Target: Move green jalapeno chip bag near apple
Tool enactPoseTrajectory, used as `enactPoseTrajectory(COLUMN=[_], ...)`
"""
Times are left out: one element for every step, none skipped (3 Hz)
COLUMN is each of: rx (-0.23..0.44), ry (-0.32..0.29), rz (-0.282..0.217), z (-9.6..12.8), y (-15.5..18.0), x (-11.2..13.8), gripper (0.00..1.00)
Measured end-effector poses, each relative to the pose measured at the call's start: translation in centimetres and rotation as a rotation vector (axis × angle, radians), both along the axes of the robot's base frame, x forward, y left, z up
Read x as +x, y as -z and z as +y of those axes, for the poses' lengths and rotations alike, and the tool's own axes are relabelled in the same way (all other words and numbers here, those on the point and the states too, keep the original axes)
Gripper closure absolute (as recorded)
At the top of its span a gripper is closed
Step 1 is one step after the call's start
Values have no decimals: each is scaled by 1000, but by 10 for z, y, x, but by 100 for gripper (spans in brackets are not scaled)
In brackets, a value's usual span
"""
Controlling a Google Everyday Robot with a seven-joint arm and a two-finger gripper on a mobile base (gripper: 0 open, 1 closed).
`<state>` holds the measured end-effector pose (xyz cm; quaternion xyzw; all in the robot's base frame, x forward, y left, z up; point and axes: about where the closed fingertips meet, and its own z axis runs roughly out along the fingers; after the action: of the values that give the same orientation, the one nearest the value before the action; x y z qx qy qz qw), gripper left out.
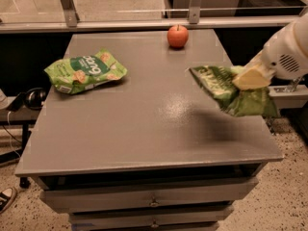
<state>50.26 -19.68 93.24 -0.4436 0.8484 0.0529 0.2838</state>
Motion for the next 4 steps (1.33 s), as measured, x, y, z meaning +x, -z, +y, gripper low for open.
enactPoseTrajectory(rx=[-29, -29, -5, 15], ry=[19, 18, 30, 73], rz=[-24, -24, -86, -162], z=[-11, -11, -9, -14], y=[-12, -12, -17, -25], x=[3, 3, 33, 93], gripper=[100, 100, 100, 100])
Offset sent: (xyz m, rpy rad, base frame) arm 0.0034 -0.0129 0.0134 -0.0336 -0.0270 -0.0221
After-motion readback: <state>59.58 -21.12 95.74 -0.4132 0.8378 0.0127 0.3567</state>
